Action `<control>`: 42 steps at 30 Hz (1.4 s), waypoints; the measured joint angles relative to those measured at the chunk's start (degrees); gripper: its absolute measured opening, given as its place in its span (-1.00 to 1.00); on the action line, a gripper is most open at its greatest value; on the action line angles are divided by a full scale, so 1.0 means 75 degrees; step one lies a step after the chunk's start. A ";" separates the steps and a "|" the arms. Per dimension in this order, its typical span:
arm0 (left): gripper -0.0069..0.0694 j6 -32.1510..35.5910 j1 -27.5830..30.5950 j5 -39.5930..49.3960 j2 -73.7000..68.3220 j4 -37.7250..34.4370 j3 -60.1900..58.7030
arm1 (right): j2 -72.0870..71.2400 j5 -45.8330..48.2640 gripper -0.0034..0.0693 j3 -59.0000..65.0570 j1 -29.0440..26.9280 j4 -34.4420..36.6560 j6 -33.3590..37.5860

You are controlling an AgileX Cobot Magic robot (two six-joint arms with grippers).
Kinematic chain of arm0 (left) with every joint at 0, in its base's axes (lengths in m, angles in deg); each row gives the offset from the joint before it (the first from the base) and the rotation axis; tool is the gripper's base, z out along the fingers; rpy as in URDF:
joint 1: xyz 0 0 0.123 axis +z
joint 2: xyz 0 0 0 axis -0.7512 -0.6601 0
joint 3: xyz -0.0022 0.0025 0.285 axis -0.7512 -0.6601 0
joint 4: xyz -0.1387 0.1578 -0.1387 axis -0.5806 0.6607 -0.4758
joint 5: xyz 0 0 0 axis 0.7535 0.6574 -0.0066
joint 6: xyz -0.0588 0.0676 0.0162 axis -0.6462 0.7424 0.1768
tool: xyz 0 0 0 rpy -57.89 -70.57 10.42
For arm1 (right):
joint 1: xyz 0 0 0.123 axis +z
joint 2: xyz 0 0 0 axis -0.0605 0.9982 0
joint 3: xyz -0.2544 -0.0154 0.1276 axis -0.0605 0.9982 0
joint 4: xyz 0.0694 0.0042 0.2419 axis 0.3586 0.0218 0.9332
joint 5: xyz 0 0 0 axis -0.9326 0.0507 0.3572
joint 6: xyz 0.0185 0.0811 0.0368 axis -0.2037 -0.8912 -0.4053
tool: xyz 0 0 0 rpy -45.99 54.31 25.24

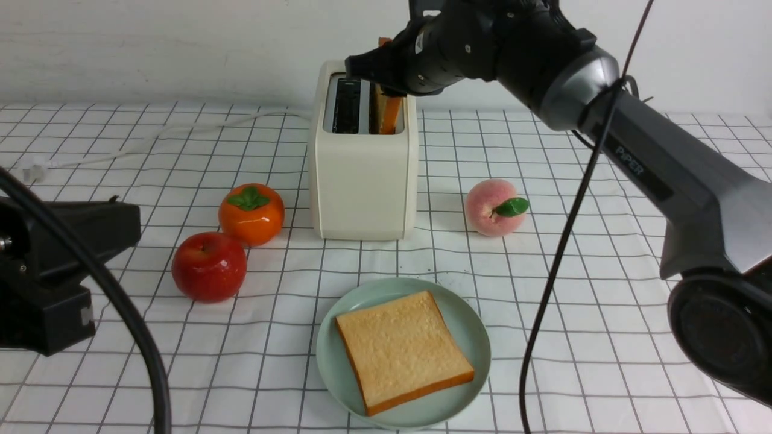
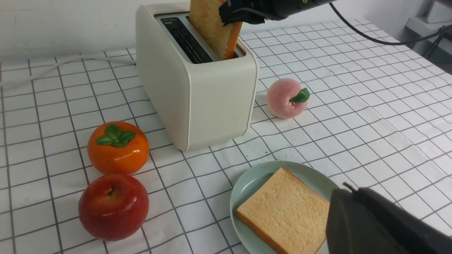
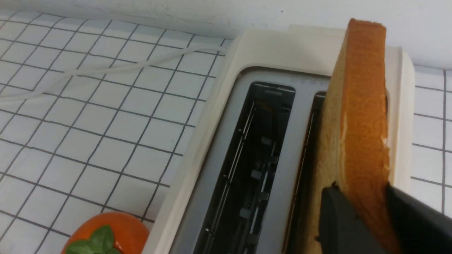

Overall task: Take toasted bread from bread machine on white checkered table place on plate.
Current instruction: 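Grasp the toast slice in the toaster and pull it up out of the slot with the right gripper, then place the held slice of bread on top of the slice on the plate with the right gripper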

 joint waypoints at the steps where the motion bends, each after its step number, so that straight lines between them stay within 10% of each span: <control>1: -0.85 0.0000 0.0000 0.0000 0.0000 0.0000 0.0000 | 0.0000 -0.0011 -0.62 0.0000 0.0000 0.0000 0.0000; 22: -0.85 0.0000 0.0000 0.0387 0.0000 -0.0016 0.0000 | -0.3647 0.3944 -0.64 -0.0070 0.0000 0.0936 0.2427; 31: -0.85 0.0178 0.0000 0.0467 0.0000 -0.0277 0.0000 | -0.6599 0.3817 -0.64 0.5503 0.0000 0.1346 0.2399; 36: -0.85 0.0357 0.0000 0.0467 0.0000 -0.0464 0.0000 | -0.7181 0.1521 -0.64 0.8707 -0.0024 0.3898 0.3456; 42: -0.85 0.0382 0.0000 0.0467 0.0000 -0.0507 0.0000 | -0.6590 -0.0587 -0.64 1.0483 -0.0024 0.8027 0.7039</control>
